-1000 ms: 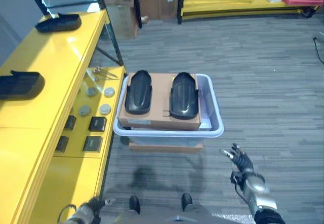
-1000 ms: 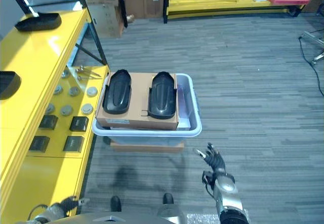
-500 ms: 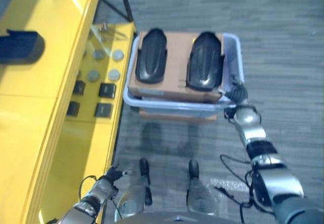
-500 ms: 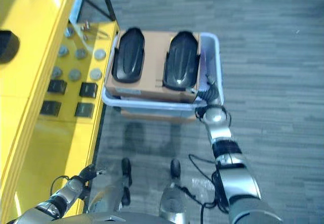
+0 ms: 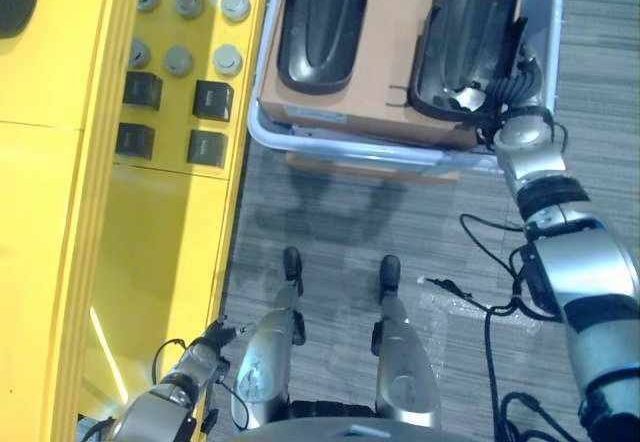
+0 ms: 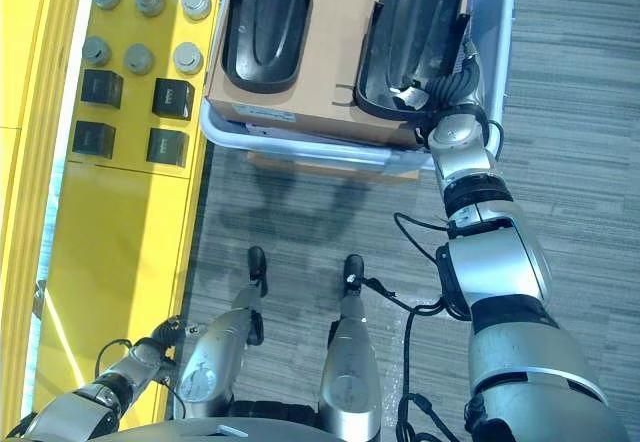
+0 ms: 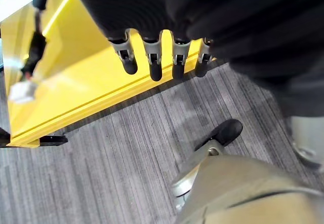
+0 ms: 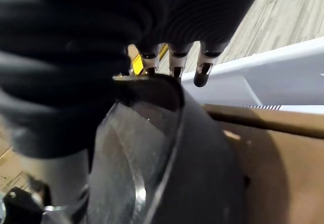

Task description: Move parts from the plastic box to the shelf.

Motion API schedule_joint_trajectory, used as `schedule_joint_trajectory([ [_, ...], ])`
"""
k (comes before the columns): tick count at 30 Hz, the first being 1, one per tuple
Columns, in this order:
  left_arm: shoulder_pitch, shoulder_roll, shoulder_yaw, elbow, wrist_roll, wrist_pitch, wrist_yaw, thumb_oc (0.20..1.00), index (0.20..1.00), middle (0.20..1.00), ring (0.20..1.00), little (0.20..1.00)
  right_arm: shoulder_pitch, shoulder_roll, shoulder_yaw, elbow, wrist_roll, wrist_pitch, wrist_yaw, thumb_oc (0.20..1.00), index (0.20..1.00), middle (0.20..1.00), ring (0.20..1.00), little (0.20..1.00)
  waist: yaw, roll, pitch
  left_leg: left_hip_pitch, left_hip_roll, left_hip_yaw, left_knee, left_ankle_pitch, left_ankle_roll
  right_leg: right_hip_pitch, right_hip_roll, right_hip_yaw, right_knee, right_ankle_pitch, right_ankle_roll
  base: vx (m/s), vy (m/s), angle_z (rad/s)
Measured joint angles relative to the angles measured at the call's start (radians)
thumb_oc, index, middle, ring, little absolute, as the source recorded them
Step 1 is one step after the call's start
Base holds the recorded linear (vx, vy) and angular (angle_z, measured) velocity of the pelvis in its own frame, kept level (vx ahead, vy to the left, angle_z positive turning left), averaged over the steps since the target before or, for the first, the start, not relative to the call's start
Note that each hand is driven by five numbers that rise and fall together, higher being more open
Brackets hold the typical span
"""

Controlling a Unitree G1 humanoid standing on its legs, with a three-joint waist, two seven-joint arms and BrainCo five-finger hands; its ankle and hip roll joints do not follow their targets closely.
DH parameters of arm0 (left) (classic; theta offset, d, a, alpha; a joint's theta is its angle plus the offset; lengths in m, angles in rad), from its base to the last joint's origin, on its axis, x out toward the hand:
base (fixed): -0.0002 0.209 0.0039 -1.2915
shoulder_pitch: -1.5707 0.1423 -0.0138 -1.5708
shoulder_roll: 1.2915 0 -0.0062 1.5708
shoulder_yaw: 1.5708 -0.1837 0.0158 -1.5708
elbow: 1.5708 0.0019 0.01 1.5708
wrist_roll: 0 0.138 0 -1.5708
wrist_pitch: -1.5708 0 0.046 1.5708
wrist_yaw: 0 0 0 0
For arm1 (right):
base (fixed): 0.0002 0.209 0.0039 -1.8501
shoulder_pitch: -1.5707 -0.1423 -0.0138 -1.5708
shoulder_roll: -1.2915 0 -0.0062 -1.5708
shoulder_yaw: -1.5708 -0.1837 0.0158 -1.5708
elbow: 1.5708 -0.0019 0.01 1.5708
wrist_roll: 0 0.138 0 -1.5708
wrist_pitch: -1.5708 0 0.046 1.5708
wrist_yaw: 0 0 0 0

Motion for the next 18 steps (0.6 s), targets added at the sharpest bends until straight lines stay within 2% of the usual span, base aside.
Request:
schedule_joint_trajectory([
  [2, -0.009, 0.001, 0.012, -0.001, 0.0, -0.001, 0.003, 1.0, 1.0, 1.0, 1.0, 1.0, -0.033, -0.006, 0.033, 0.081, 0.029, 0.004, 0.001, 1.0, 1.0, 1.0, 1.0, 1.0, 0.0, 0.0, 0.0, 0.0, -0.004, -0.002, 0.0, 0.001, 0.002, 0.001, -0.004, -0.002, 0.0, 0.0, 0.0, -0.01, 0.046, 0.04],
  [3, -0.012, 0.001, 0.012, -0.001, 0.0, -0.001, 0.003, 1.0, 1.0, 1.0, 1.0, 1.0, -0.039, -0.01, 0.042, 0.1, 0.037, 0.003, 0.001, 0.435, 0.435, 0.435, 0.435, 0.435, 0.002, 0.0, 0.0, 0.0, -0.007, -0.002, 0.0, 0.001, 0.003, 0.001, -0.006, -0.003, 0.0, 0.0, 0.0, 0.02, 0.033, 0.04],
  [4, -0.015, 0.001, 0.012, -0.001, 0.0, 0.0, 0.003, 1.0, 1.0, 1.0, 1.0, 1.0, -0.061, -0.01, 0.07, 0.145, 0.045, 0.005, 0.002, 0.2, 0.2, 0.2, 0.2, 0.2, 0.002, 0.0, 0.0, 0.0, -0.009, -0.002, 0.0, 0.001, 0.004, 0.001, -0.008, -0.002, 0.0, 0.0, 0.0, 0.03, 0.02, 0.02],
  [7, -0.03, 0.0, 0.009, -0.003, -0.001, 0.003, 0.005, 1.0, 1.0, 1.0, 1.0, 1.0, -0.089, -0.011, 0.11, 0.235, 0.07, 0.01, 0.014, 0.2, 0.2, 0.2, 0.2, 0.2, 0.002, 0.0, 0.0, 0.0, -0.009, -0.004, 0.0, 0.0, 0.006, 0.003, -0.007, -0.003, 0.0, 0.0, 0.0, 0.02, 0.003, 0.02],
  [12, -0.037, -0.002, 0.011, -0.006, -0.001, 0.002, 0.008, 1.0, 1.0, 1.0, 1.0, 1.0, -0.089, -0.009, 0.101, 0.249, 0.099, 0.014, 0.04, 0.2, 0.2, 0.2, 0.2, 0.2, -0.007, 0.0, 0.0, 0.009, -0.007, -0.003, 0.0, 0.001, 0.007, 0.01, -0.006, -0.001, 0.0, 0.002, 0.001, 0.0, -0.007, 0.0],
  [18, -0.035, 0.002, 0.012, -0.005, -0.001, 0.003, 0.013, 1.0, 1.0, 1.0, 1.0, 1.0, -0.018, -0.011, 0.032, 0.269, 0.137, 0.02, 0.067, 0.2, 0.2, 0.2, 0.2, 0.2, -0.012, 0.0, 0.0, 0.059, -0.003, -0.008, 0.0, 0.0, 0.005, 0.065, -0.002, -0.009, 0.0, -0.002, -0.004, 0.01, -0.014, 0.02],
])
